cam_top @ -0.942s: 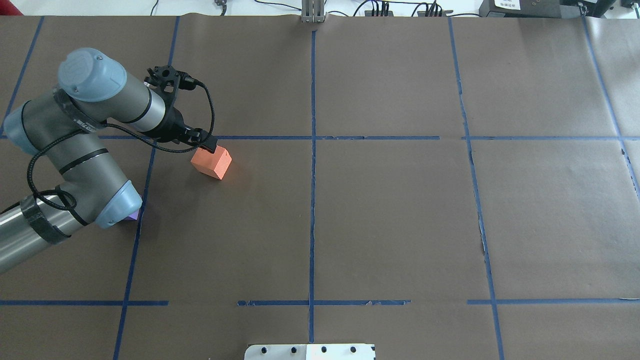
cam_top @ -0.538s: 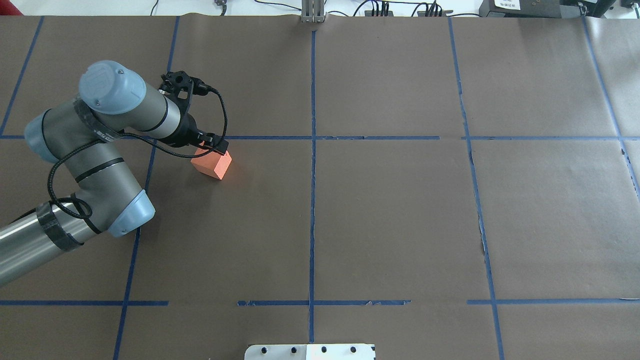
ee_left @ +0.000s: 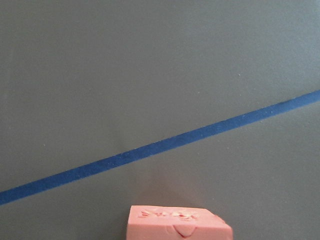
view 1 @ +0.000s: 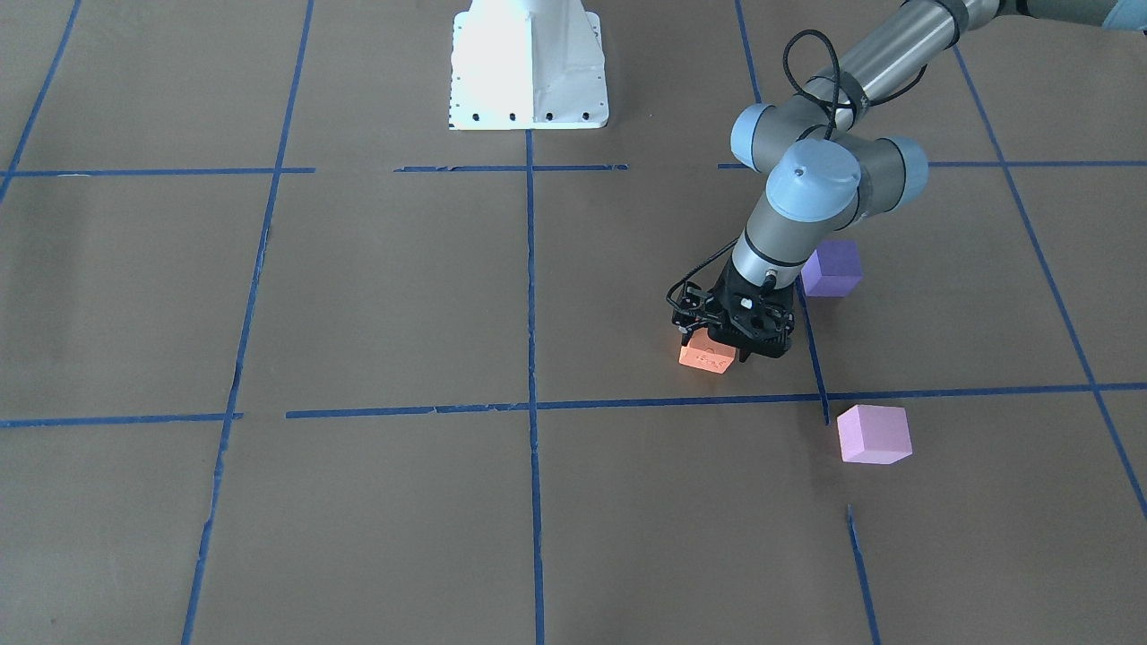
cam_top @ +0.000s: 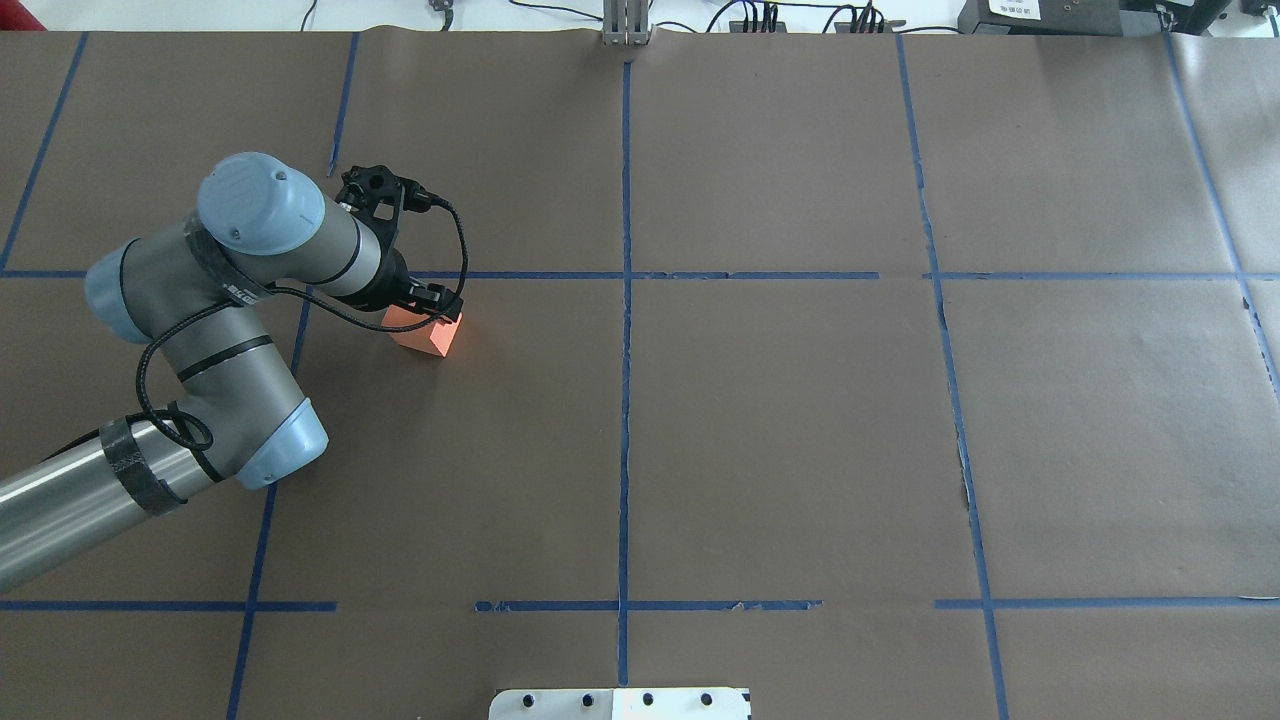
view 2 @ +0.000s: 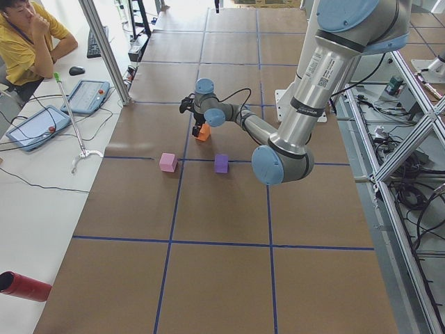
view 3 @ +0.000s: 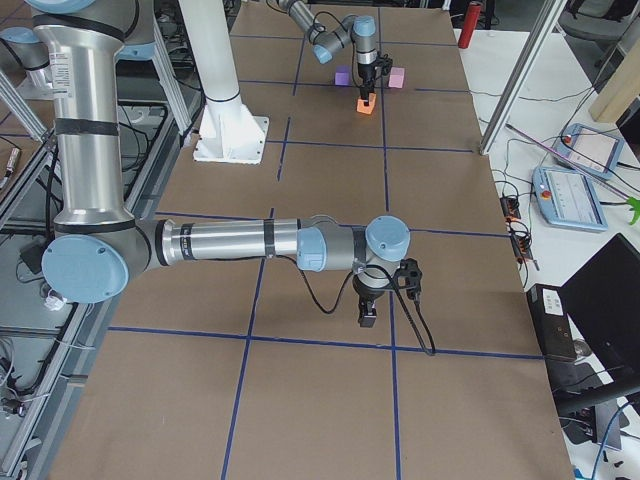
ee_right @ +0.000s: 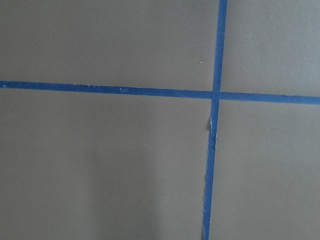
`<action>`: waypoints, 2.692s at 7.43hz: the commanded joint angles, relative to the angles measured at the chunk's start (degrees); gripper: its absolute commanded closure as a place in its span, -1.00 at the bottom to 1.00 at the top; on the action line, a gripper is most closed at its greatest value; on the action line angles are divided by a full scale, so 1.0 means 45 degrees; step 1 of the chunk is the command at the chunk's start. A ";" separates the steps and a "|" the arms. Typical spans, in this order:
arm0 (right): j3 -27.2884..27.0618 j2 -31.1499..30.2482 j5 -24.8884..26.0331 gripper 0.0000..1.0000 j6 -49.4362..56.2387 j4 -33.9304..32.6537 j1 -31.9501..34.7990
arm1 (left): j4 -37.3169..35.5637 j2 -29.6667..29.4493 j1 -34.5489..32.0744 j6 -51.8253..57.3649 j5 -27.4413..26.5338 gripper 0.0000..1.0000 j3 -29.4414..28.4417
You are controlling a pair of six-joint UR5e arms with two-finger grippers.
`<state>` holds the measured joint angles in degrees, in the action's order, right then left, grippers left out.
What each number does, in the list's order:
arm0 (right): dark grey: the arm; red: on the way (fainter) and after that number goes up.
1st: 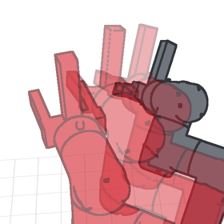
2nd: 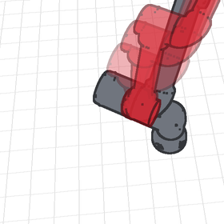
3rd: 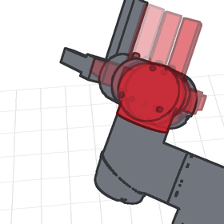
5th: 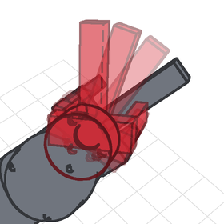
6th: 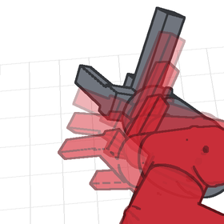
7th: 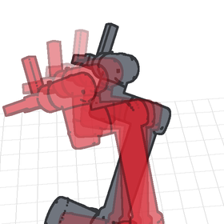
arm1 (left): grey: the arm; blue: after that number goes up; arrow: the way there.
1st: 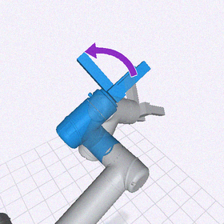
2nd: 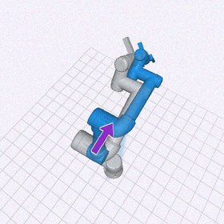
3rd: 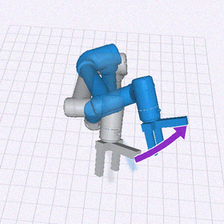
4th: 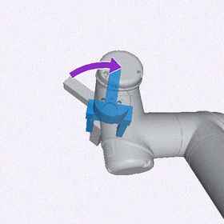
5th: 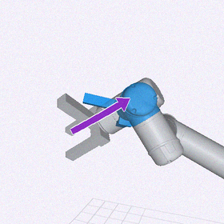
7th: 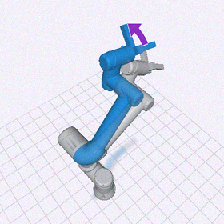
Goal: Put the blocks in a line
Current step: 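Close the left gripper on the orange cube and lift it, then set the orange cube down between the pink and purple cubes, then open the left gripper and withdraw it away from the cubes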
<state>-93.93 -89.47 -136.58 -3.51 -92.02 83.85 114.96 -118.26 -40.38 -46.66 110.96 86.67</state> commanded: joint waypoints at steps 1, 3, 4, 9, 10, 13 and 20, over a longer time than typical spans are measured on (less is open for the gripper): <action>-0.0005 0.0000 0.0000 -1.00 -0.0001 0.0000 0.0000 | -0.0018 0.0010 0.0008 0.0075 0.0069 0.38 -0.0023; 0.0014 0.0000 0.0000 -1.00 -0.0001 0.0000 0.0000 | -0.0135 0.0165 -0.0069 0.0076 0.1018 0.74 0.0152; -0.0005 0.0000 0.0000 -1.00 -0.0001 0.0000 0.0000 | -0.0232 0.0437 -0.0147 0.0076 0.1414 0.74 0.0347; 0.0014 0.0000 0.0000 -1.00 -0.0001 0.0000 0.0000 | -0.0781 0.2585 -0.2491 0.0075 0.2316 0.74 0.0896; 0.0014 0.0000 0.0000 -1.00 -0.0001 0.0000 0.0000 | -0.0722 0.2666 -0.2453 0.0076 0.2297 0.74 0.0857; -0.0005 0.0000 0.0000 -1.00 -0.0001 0.0000 0.0000 | -0.0683 0.2686 -0.2375 -0.0100 0.2277 0.17 0.0720; -0.0005 0.0000 0.0000 -1.00 -0.0001 0.0000 0.0000 | -0.1245 0.3307 -0.5293 0.3176 0.2568 -1.00 0.1889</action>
<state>-93.91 -89.47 -136.58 -3.52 -92.02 83.85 110.67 -105.24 -58.78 -41.95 121.69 93.75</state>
